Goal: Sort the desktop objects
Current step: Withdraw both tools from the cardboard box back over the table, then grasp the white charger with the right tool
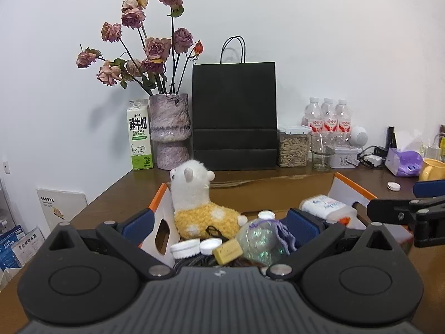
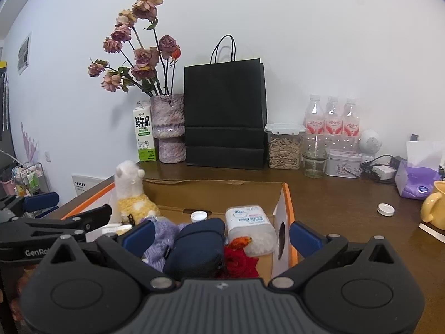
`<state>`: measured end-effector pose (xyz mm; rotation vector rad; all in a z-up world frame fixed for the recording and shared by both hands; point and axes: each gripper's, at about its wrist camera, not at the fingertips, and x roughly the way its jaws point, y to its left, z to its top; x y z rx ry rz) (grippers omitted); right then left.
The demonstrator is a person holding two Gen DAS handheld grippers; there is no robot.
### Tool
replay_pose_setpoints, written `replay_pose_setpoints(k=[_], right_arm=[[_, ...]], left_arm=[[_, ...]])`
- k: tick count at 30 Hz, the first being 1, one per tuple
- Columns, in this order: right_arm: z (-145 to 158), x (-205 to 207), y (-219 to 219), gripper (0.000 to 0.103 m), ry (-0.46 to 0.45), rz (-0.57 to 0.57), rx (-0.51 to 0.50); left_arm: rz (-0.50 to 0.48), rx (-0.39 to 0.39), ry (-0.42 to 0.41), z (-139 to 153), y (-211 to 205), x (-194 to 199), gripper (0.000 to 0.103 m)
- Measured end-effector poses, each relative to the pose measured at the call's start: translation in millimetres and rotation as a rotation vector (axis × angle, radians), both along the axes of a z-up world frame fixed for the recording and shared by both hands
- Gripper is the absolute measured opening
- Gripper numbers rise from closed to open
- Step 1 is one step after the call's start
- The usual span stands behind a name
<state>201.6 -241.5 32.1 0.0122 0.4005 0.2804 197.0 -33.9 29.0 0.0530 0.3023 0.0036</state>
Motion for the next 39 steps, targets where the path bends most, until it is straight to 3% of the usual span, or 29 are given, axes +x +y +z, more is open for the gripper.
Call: replay_pose_setpoints(k=[7, 15, 22, 33, 36, 39], right_arm=[[-7, -33, -8, 0.103, 0.029, -0.018, -0.029], [-37, -56, -22, 0.103, 0.108, -0.042, -0.054], [-63, -57, -31, 0.103, 0.17, -0.052, -0.074], [-79, -48, -36, 0.103, 0.205, -0.048, -0.071], [-79, -48, -35, 0.103, 0.202, -0.042, -0.073], [-79, -49, -34, 0.103, 0.198, -0.038, -0.073]], left_arm=[[-0.024, -0.003, 0.046, -5, 0, -28, 0.103], [-0.059, 0.009, 0.155, -29, -7, -39, 0.103], [-0.075, 0.039, 0.262, -56, -20, -29, 0.103], [-0.086, 0.074, 0.318, -70, -35, -10, 0.102], [-0.107, 0.043, 0.341, -71, -34, -8, 0.096], [-0.112, -0.016, 0.349, -71, -29, -6, 0.08]])
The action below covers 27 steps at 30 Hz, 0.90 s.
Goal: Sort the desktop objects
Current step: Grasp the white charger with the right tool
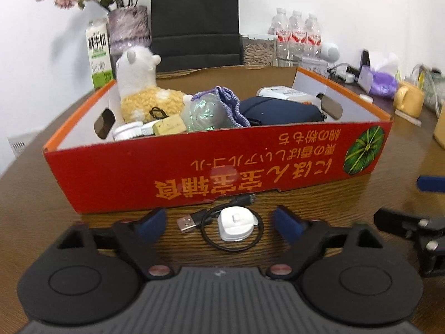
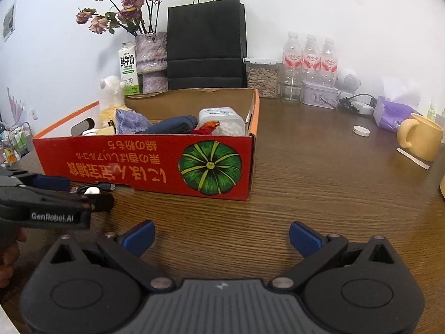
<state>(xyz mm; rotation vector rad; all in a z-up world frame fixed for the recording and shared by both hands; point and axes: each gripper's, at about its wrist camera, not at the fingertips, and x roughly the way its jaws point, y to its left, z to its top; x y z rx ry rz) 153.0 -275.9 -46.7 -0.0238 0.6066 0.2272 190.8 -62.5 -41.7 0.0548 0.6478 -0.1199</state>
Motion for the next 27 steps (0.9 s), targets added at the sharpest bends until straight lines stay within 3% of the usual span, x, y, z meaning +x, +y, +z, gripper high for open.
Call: replay_pose_setpoints(k=[7, 27], right_arm=[[0, -1, -1, 0.103, -0.001, -0.005, 0.008], [0, -1, 6, 0.103, 0.014, -0.013, -0.013]], left_arm=[[-0.006, 0.001, -0.008, 3, -1, -4, 0.064], [-0.013, -0.046, -0.091, 20, 10, -22, 0.062]])
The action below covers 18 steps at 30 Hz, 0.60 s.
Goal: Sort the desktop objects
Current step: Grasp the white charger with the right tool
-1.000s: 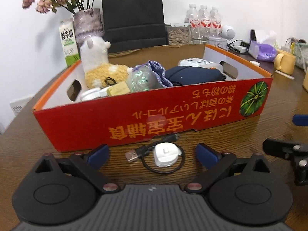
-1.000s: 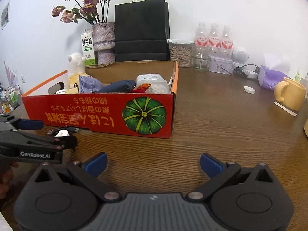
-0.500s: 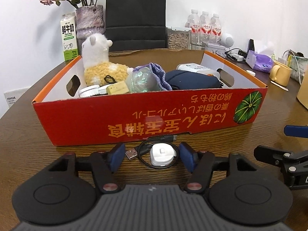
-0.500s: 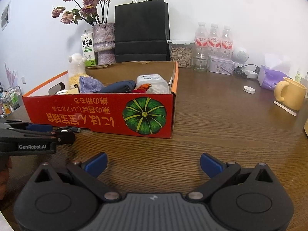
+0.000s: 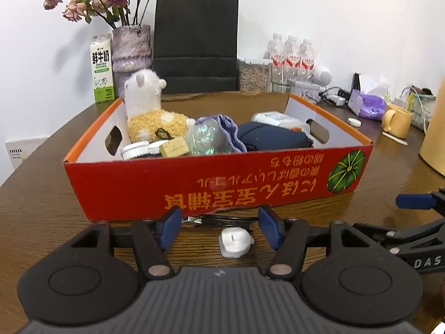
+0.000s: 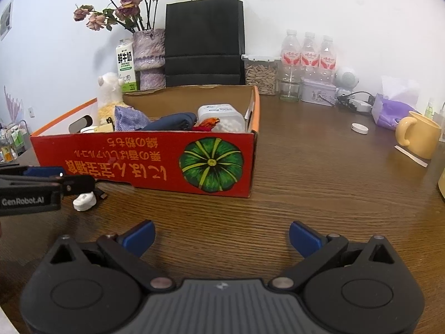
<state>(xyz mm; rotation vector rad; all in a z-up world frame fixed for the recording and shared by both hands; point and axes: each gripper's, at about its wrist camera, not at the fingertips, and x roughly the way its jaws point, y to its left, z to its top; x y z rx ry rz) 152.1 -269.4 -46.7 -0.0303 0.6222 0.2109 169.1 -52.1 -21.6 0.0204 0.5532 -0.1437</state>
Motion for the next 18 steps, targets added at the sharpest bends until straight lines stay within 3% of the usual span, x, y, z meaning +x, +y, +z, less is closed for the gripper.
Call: replay_pose_setpoints(k=[10, 18], right_arm=[[11, -1, 32, 0.103, -0.011, 0.053, -0.015], [15, 2, 85, 0.101, -0.01, 0.139, -0.009]], left_arm=[[0.026, -0.047, -0.046, 13, 30, -11, 0.062], [0.072, -0.071, -0.072, 20, 71, -21, 0.062]])
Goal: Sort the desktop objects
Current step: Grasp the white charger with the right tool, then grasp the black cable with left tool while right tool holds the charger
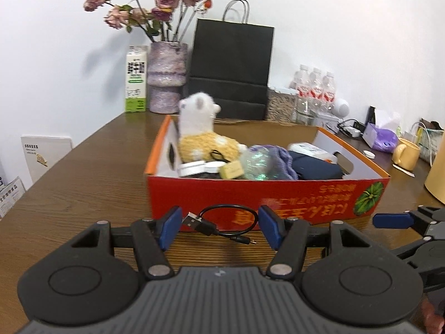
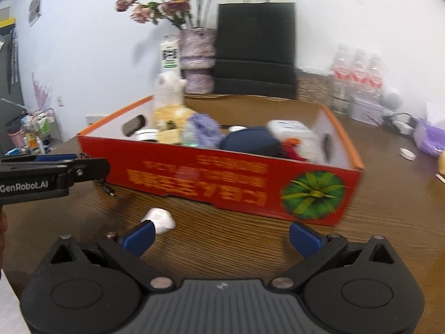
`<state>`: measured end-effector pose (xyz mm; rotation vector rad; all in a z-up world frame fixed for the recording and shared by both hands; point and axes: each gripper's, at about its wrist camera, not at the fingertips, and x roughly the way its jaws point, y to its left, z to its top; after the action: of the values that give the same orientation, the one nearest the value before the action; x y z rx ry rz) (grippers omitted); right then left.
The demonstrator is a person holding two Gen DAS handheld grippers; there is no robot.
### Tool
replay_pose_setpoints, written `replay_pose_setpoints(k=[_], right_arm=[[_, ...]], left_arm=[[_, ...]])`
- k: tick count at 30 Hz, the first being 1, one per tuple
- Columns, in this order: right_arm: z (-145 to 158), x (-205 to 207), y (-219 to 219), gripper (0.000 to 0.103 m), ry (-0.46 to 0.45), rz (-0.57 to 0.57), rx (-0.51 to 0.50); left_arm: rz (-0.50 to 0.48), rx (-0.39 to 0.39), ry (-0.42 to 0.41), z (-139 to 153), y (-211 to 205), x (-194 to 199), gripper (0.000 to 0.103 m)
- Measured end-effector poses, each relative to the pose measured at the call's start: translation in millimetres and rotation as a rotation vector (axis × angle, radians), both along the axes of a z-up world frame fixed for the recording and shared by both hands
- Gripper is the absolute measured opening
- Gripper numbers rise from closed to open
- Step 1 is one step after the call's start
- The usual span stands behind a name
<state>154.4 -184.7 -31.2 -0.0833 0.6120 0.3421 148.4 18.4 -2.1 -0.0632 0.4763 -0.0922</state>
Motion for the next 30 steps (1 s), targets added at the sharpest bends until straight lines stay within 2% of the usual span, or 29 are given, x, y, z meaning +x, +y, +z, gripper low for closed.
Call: replay_pose_setpoints(k=[4, 8, 11, 13, 16, 17, 18, 25, 30], right_arm=[[-4, 6, 22, 0.094, 0.019, 0.005, -0.005], [-7, 11, 33, 0.078, 0.048, -0.004, 0.012], [-8, 11, 41, 0.074, 0.052, 0.003, 0.01], [-10, 11, 47, 0.065, 0.054, 0.01, -0.006], [-11, 8, 54, 0.046, 0.048, 0.016, -0.028], [-10, 7, 54, 0.032, 0.05, 0.024, -0.02], [-9, 7, 54, 0.026, 0.053, 0.03, -0.013], [-6, 2, 52, 0.026, 0.047, 0.034, 0.0], [8, -7, 47, 0.025, 0.003, 0.047, 0.026]], left_arm=[[0.013, 0.007, -0.001, 1, 14, -2, 0.062], [0.016, 0.003, -0.001, 1, 23, -3, 0.062], [0.013, 0.004, -0.004, 1, 26, -4, 0.062], [0.01, 0.002, -0.004, 0, 27, -5, 0.062], [0.007, -0.001, -0.004, -1, 27, -6, 0.062], [0.006, -0.002, -0.005, -1, 27, -7, 0.062], [0.006, -0.003, -0.005, -2, 27, -8, 0.062], [0.001, -0.002, -0.014, 2, 25, -11, 0.061], [-0.002, 0.003, -0.035, 10, 21, -12, 0.061]])
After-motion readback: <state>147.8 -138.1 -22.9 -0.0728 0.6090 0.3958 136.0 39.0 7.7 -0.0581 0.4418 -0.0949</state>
